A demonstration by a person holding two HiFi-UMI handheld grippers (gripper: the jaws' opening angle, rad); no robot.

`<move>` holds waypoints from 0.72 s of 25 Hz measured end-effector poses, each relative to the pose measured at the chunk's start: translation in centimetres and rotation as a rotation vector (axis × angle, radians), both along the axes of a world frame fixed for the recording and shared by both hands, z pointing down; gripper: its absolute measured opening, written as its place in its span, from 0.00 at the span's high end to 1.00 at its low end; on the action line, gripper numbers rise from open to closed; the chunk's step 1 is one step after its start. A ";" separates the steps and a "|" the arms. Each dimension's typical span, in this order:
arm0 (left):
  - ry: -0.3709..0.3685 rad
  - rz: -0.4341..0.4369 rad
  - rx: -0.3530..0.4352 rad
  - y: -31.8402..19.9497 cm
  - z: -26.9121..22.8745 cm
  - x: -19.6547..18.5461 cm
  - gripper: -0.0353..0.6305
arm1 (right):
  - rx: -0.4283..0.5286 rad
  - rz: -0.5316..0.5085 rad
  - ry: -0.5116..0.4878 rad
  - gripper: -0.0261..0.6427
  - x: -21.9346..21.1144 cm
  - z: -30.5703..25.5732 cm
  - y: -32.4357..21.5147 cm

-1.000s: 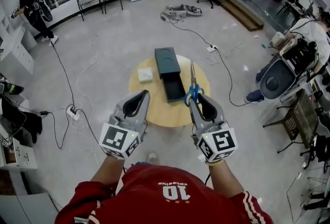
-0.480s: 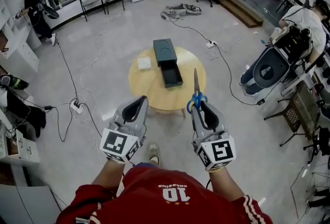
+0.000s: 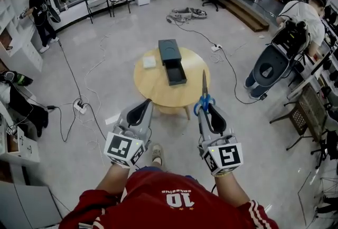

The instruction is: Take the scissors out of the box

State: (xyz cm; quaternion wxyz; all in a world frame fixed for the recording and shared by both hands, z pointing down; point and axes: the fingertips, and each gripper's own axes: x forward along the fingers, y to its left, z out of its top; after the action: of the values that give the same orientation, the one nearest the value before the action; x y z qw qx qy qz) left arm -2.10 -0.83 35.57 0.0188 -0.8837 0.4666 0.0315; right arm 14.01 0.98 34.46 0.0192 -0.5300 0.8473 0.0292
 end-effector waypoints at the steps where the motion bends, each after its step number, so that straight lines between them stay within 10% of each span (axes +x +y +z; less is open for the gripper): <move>1: -0.001 0.001 0.003 0.2 -0.1 0.2 0.94 | 0.001 -0.001 -0.003 0.83 0.1 -0.1 0.2; 18: -0.006 0.005 0.027 1.9 -0.7 1.6 0.94 | -0.003 -0.020 -0.011 0.83 0.7 -0.3 1.7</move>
State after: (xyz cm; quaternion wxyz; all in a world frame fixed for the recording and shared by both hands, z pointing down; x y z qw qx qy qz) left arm -0.45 1.03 34.91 0.0319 -0.8845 0.4641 0.0353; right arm 14.72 2.71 34.18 0.0234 -0.5215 0.8526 0.0245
